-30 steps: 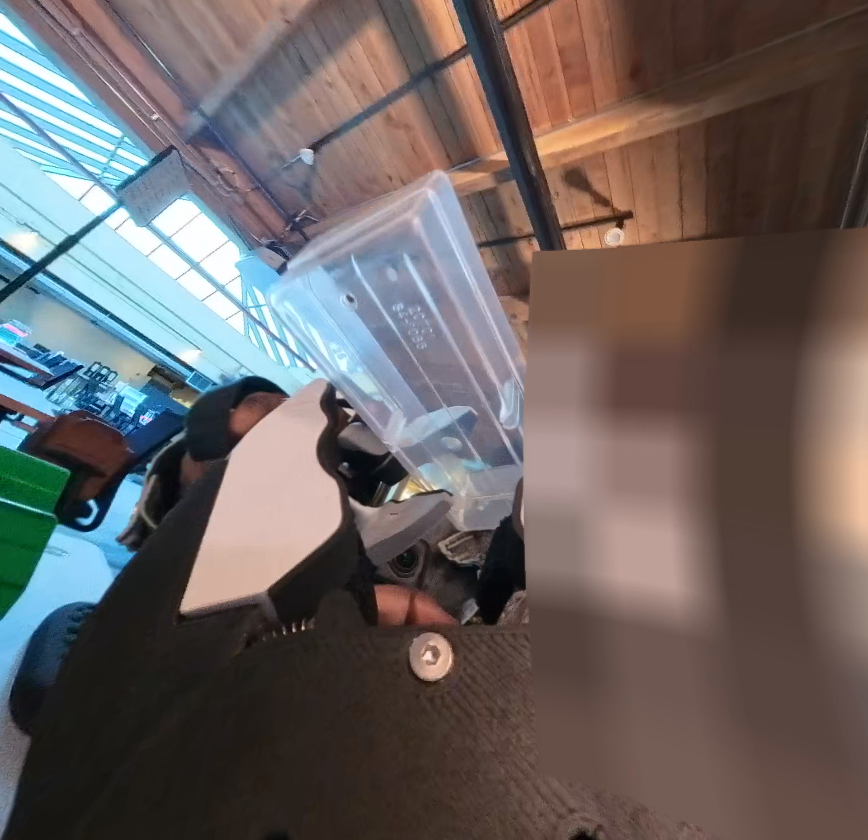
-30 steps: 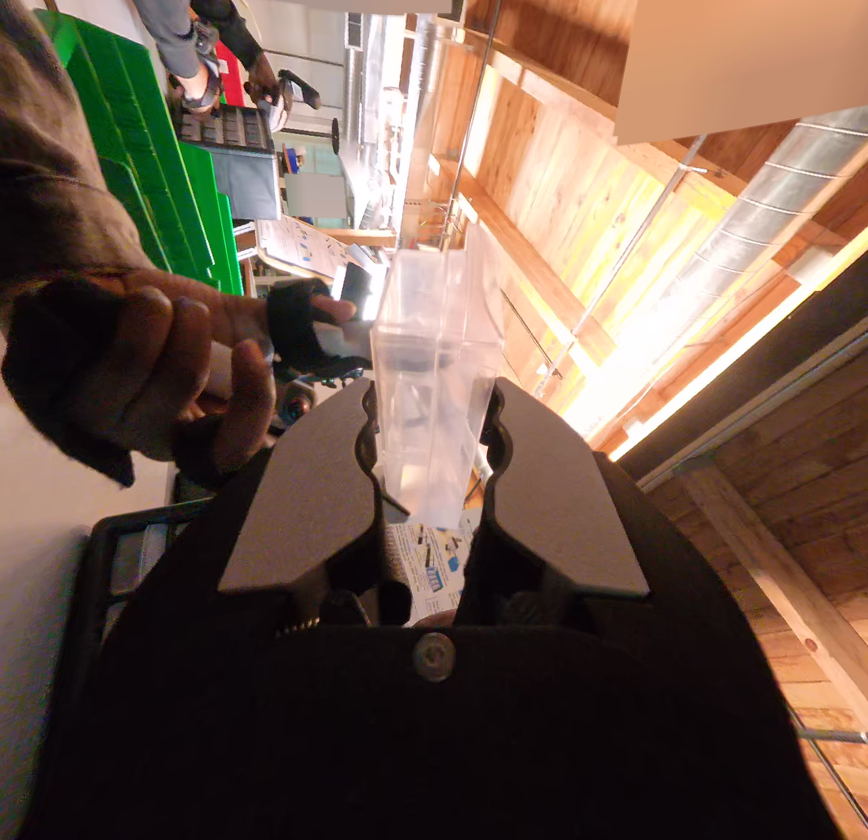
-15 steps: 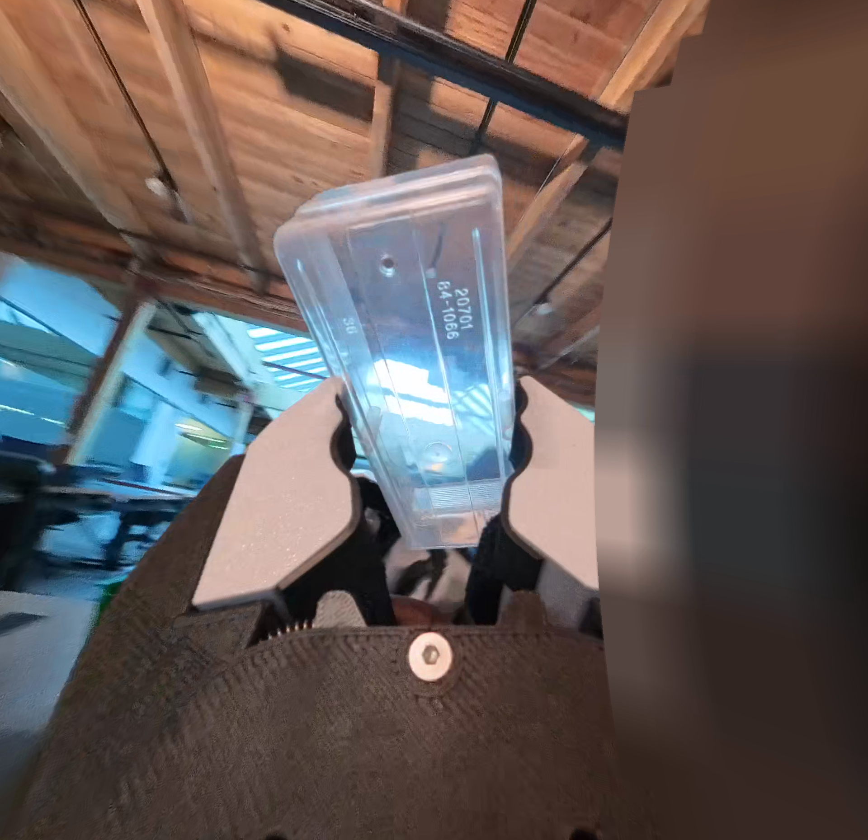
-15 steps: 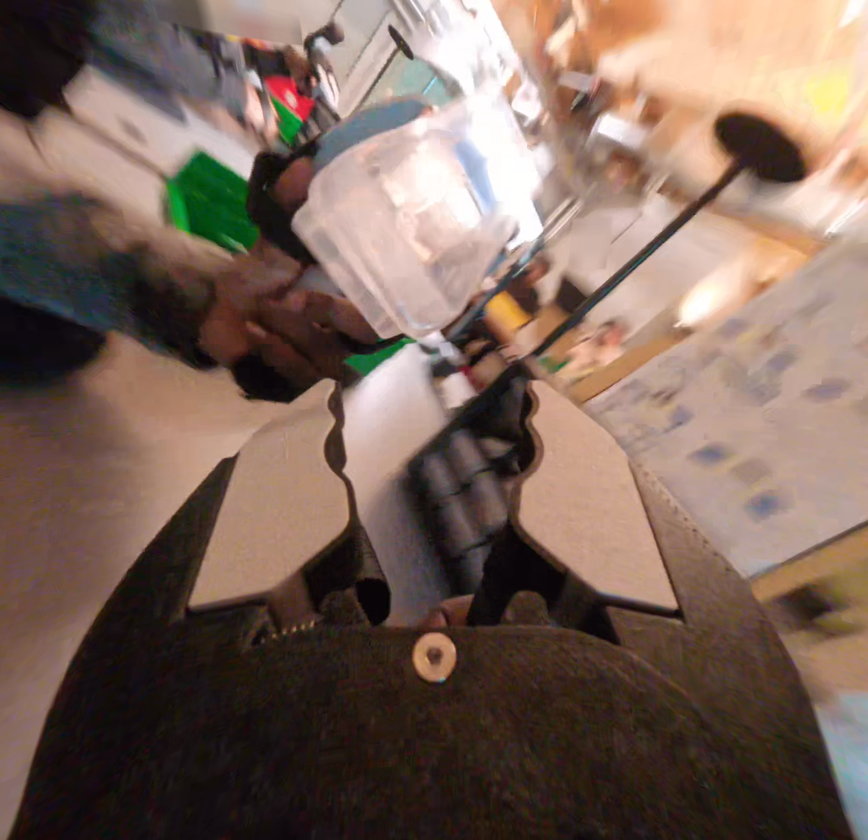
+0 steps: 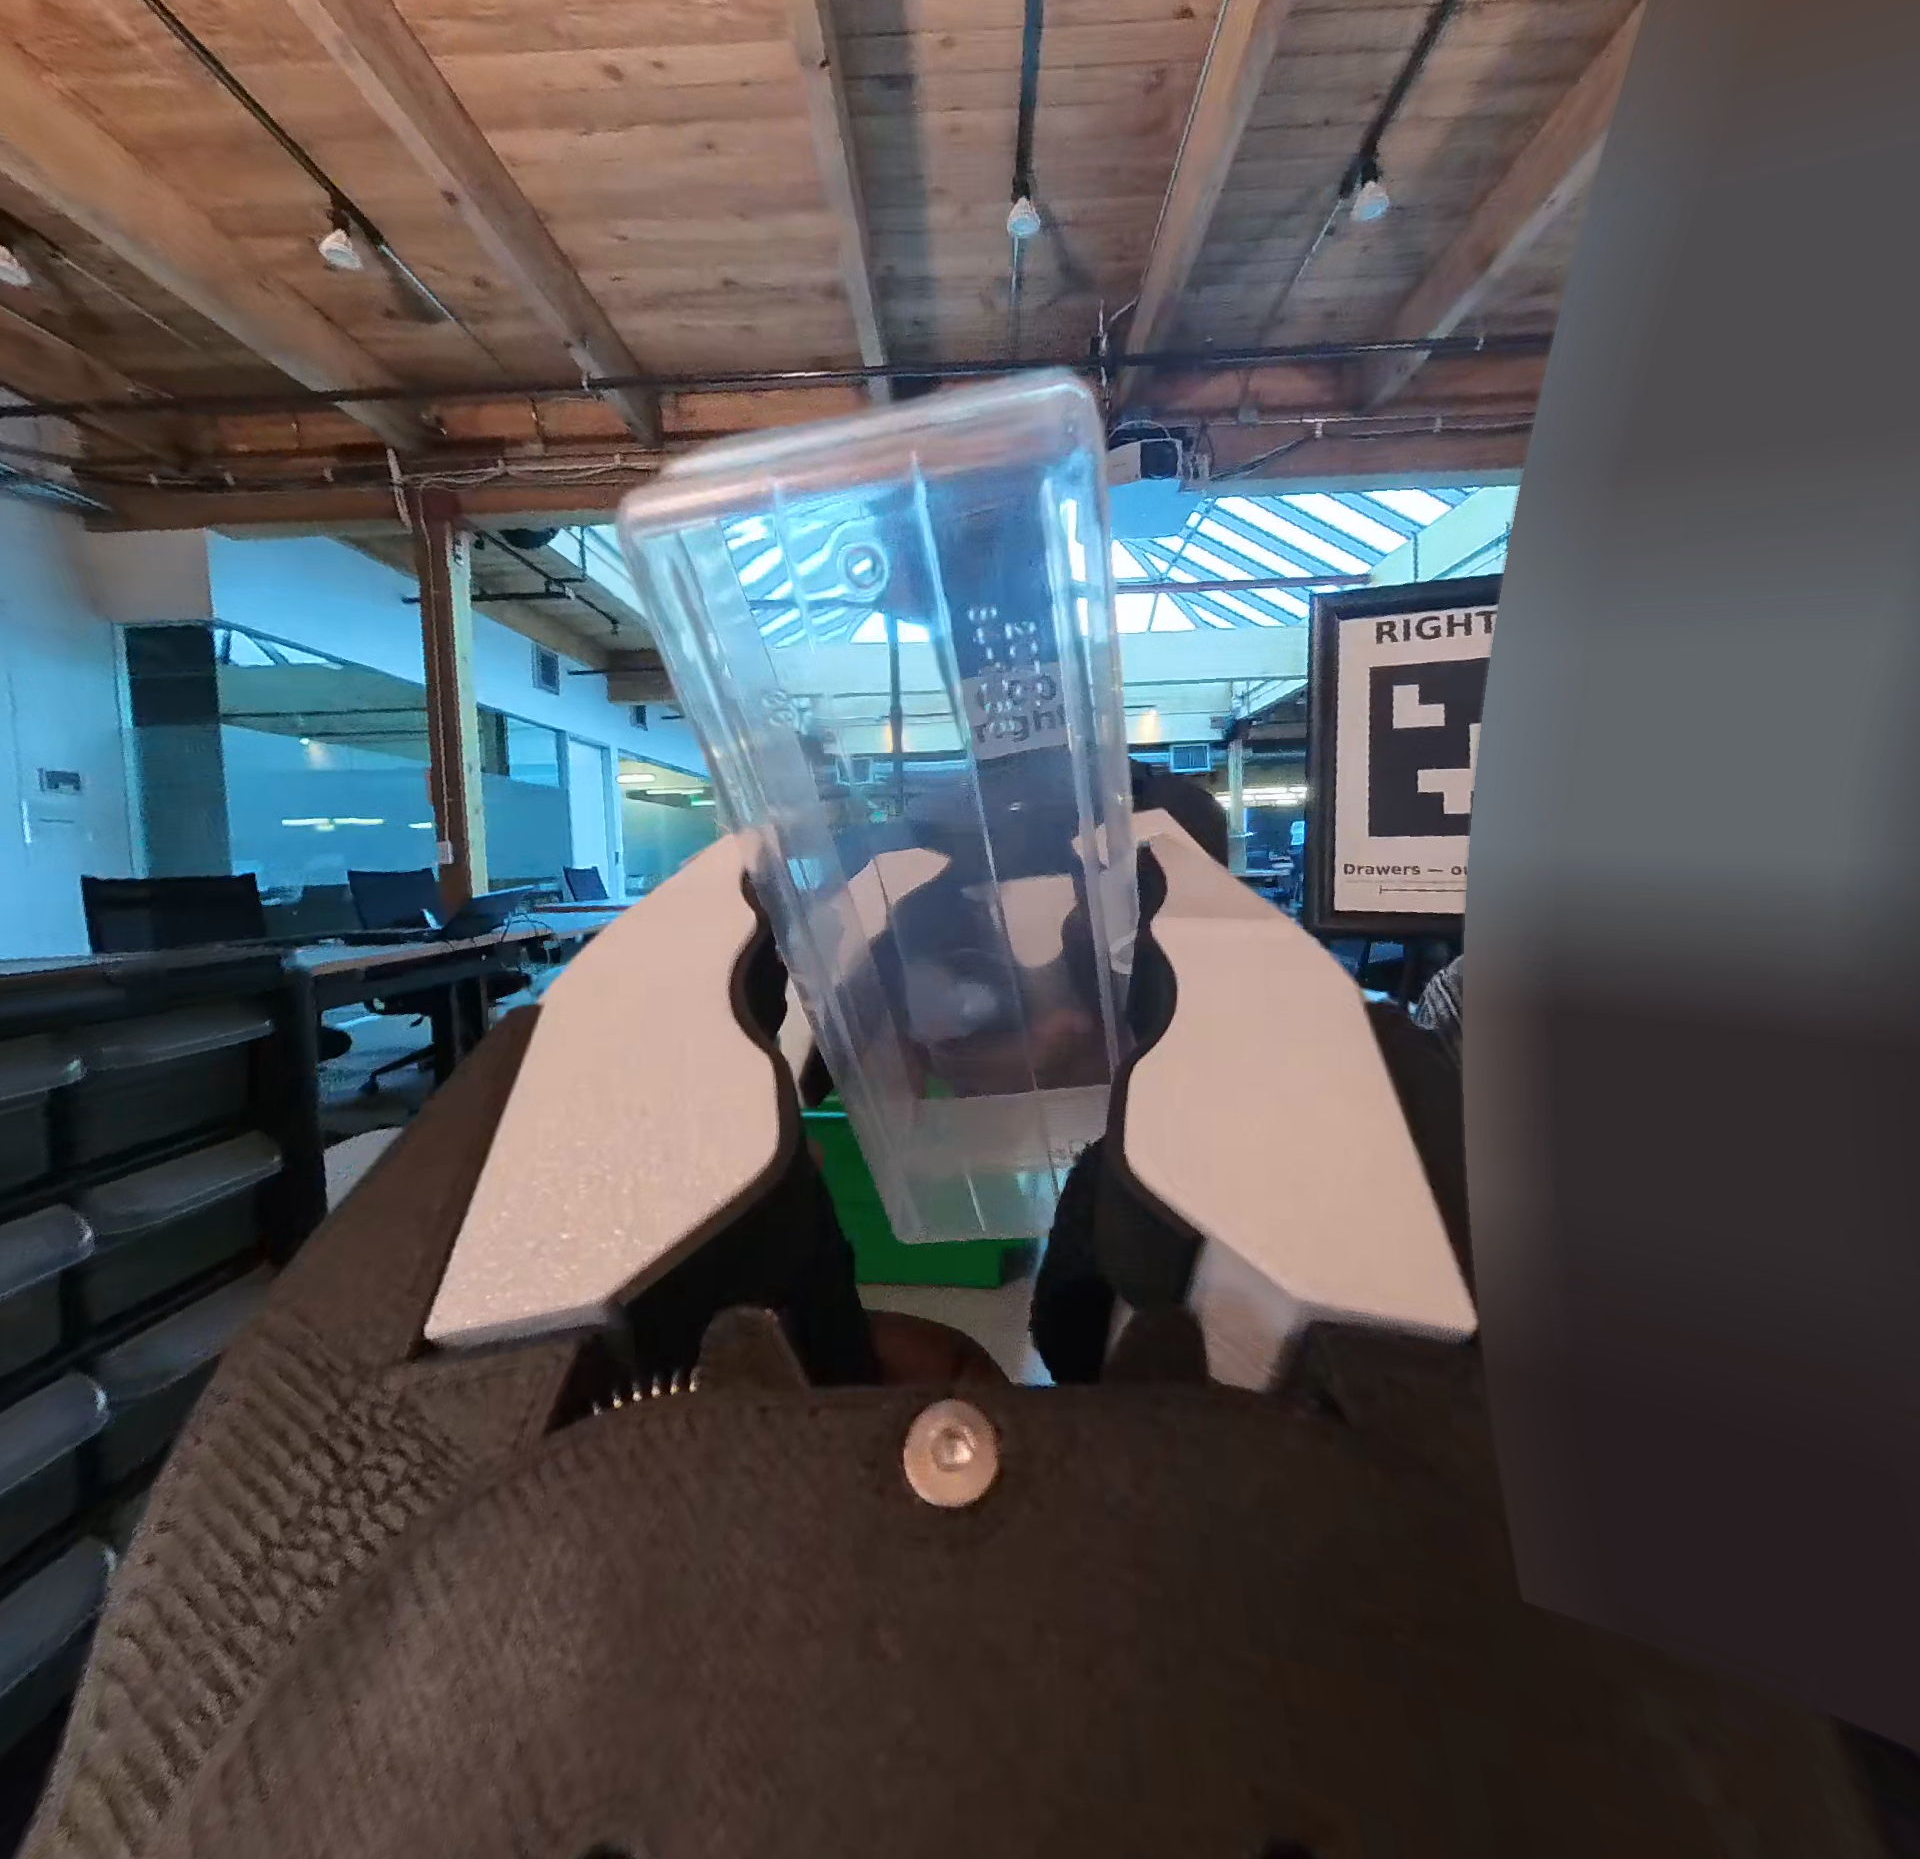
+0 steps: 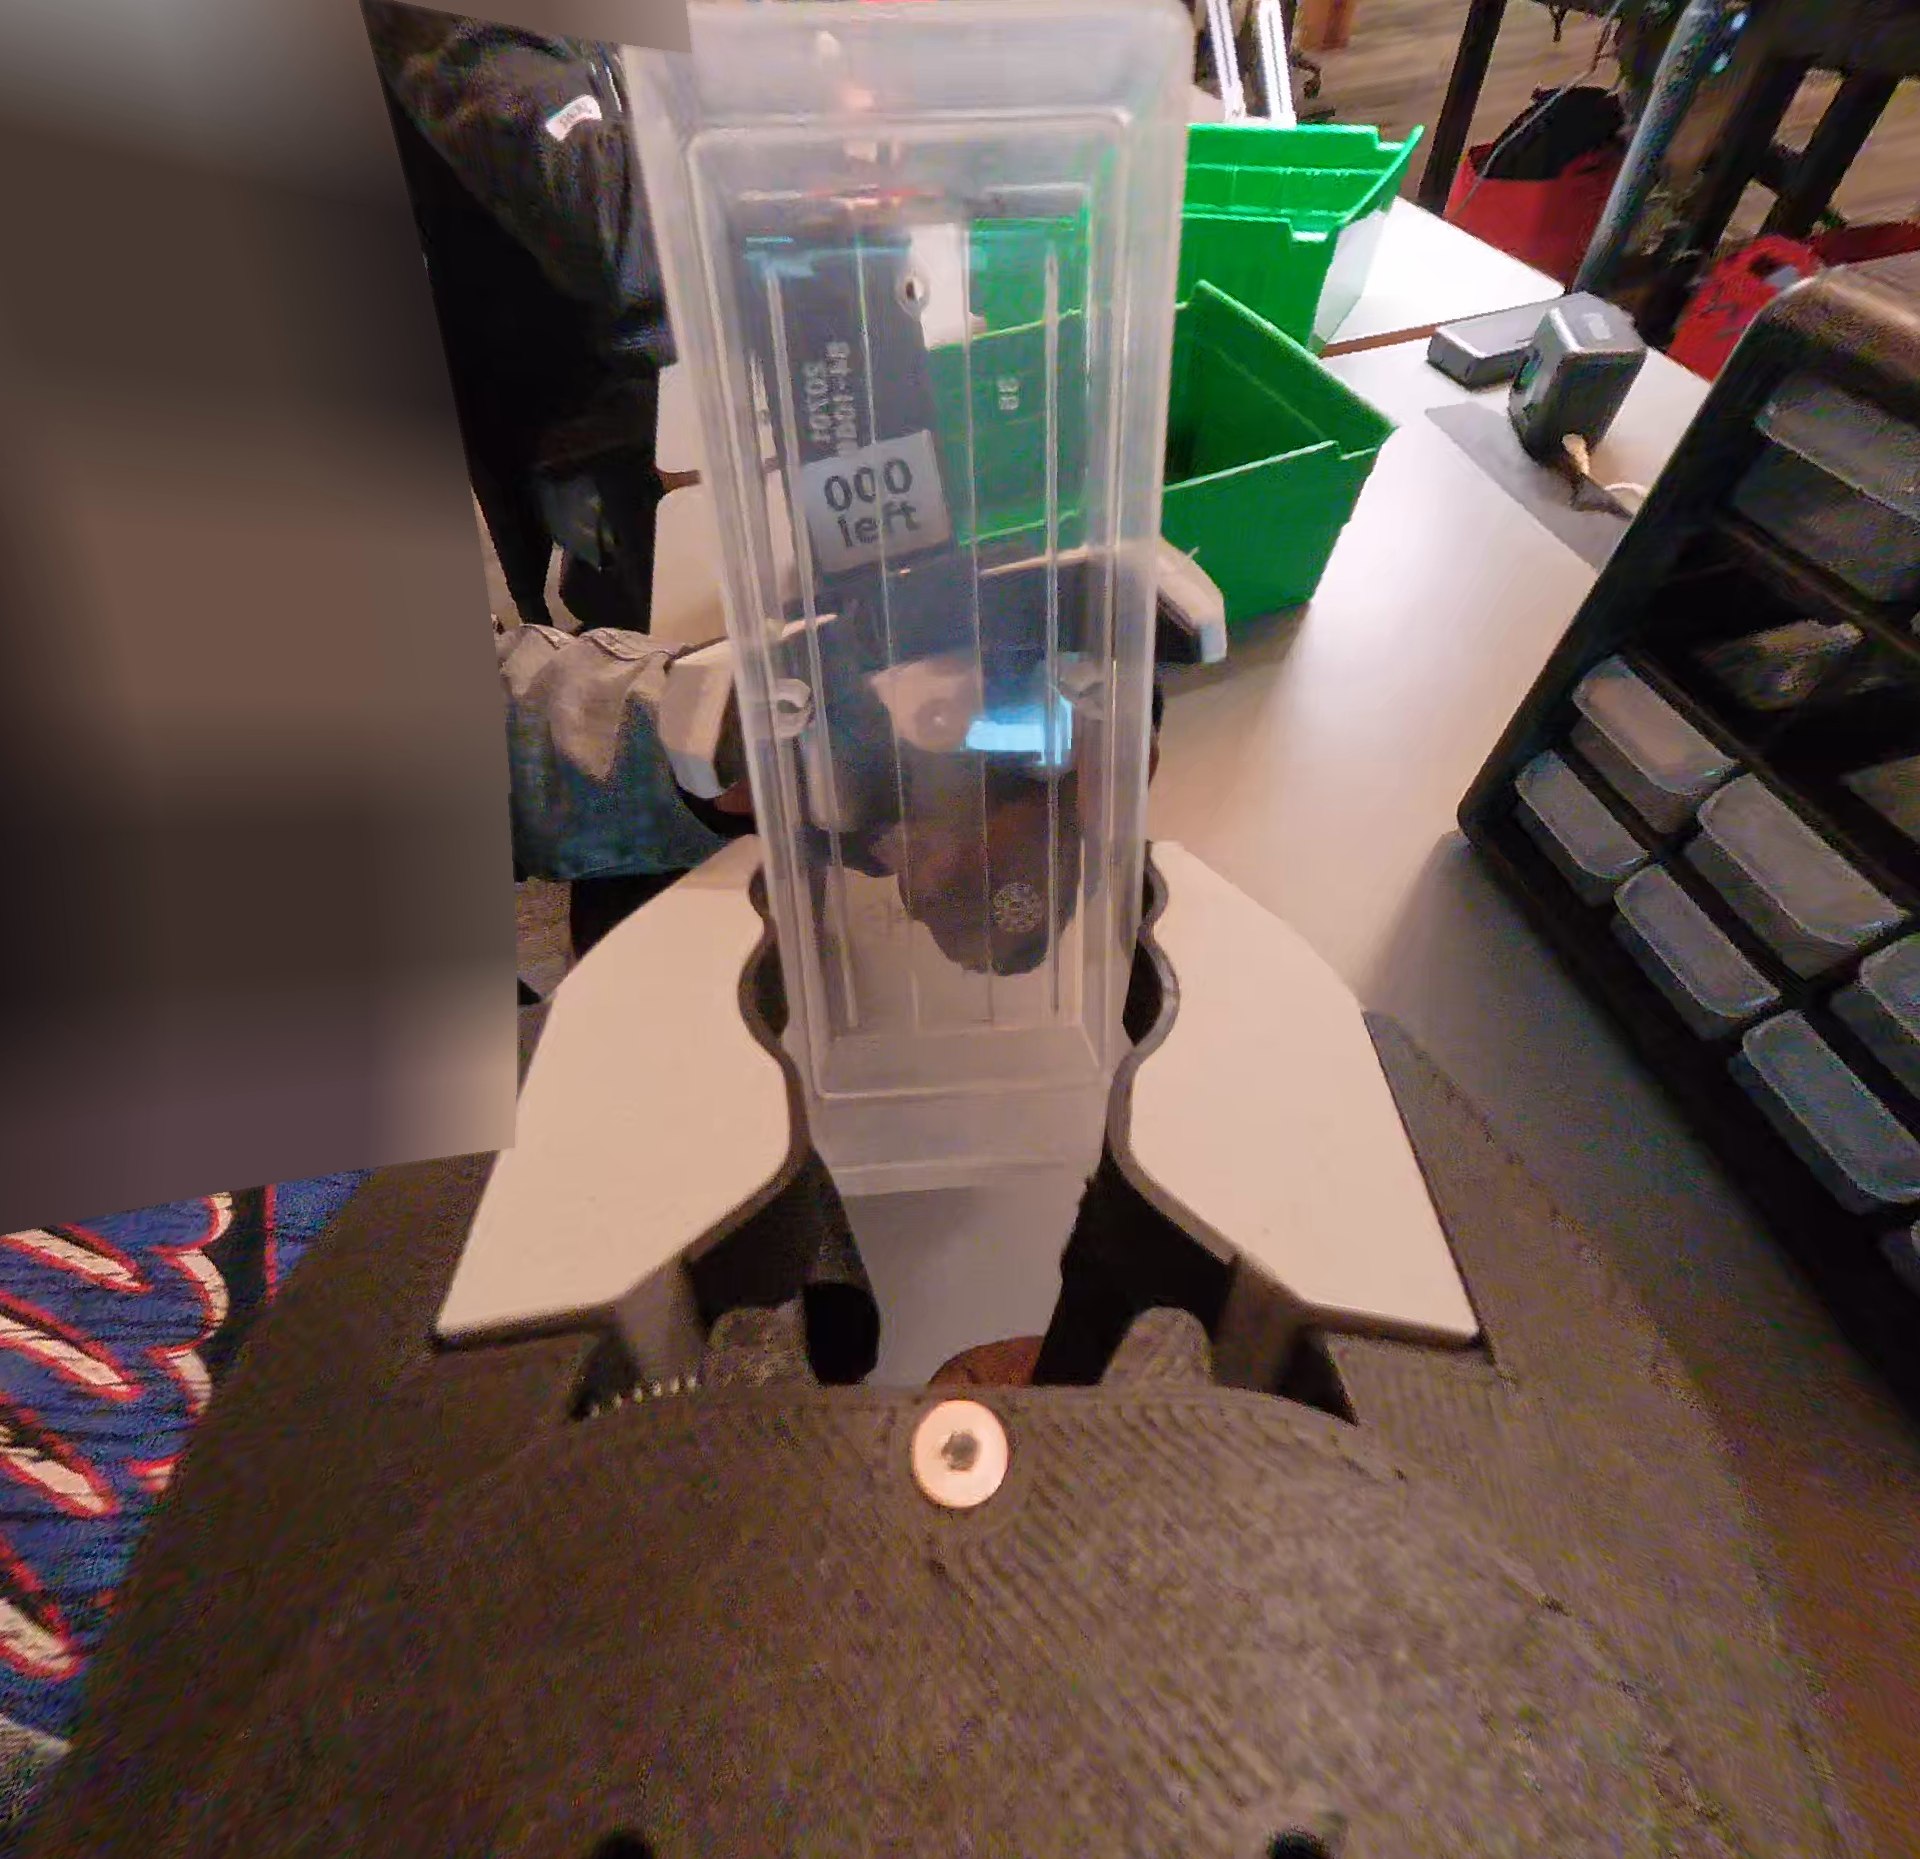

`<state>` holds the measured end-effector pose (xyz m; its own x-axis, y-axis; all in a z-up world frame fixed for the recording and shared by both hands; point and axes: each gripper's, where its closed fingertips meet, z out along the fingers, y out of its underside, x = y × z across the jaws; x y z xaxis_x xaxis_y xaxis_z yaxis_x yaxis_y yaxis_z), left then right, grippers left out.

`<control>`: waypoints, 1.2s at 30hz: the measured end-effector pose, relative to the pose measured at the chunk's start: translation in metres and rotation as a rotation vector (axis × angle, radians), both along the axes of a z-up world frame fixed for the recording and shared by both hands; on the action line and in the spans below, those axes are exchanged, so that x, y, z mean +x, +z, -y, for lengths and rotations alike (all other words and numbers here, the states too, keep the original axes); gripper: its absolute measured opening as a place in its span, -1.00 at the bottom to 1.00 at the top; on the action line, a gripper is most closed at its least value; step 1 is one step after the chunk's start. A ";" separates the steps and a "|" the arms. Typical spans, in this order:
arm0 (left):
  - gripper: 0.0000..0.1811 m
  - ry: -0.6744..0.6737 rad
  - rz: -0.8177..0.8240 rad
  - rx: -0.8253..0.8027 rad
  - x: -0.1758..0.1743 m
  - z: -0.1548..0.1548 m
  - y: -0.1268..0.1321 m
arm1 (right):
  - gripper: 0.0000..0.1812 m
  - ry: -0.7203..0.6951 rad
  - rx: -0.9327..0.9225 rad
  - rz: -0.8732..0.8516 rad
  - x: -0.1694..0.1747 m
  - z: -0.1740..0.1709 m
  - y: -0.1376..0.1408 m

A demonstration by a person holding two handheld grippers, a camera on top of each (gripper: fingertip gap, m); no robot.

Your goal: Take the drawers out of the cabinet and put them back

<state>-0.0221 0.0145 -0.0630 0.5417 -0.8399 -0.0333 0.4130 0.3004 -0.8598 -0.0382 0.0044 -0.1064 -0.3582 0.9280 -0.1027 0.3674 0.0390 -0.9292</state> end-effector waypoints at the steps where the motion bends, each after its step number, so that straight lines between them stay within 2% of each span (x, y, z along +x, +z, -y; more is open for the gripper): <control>1: -0.28 -0.001 -0.011 -0.017 0.000 -0.002 -0.002 | -0.31 -0.009 0.004 -0.006 -0.001 -0.001 -0.001; 6: -0.28 -0.002 -0.079 -0.057 0.012 -0.007 -0.016 | -0.33 -0.039 0.075 -0.017 0.012 -0.009 -0.010; 9: -0.28 0.036 -0.094 -0.061 0.009 -0.012 -0.020 | -0.34 -0.104 0.158 -0.057 0.035 -0.031 -0.002; 13: -0.28 0.102 -0.097 -0.073 0.001 -0.022 -0.023 | -0.34 -0.262 0.405 -0.033 0.091 -0.095 0.015; 18: -0.29 0.110 -0.100 -0.090 0.001 -0.028 -0.029 | -0.33 -0.375 0.847 0.289 0.191 -0.192 0.011; 22: -0.29 0.125 -0.106 -0.091 0.000 -0.031 -0.031 | -0.32 -0.402 0.982 0.649 0.261 -0.259 -0.028; 26: -0.30 0.128 -0.108 -0.092 -0.001 -0.031 -0.031 | -0.32 -0.337 0.982 0.914 0.304 -0.295 -0.084; 31: -0.31 0.133 -0.123 -0.102 -0.001 -0.034 -0.036 | -0.32 -0.265 0.892 0.984 0.307 -0.312 -0.137; 36: -0.32 0.140 -0.135 -0.104 -0.002 -0.036 -0.039 | -0.31 -0.230 0.828 1.003 0.302 -0.323 -0.164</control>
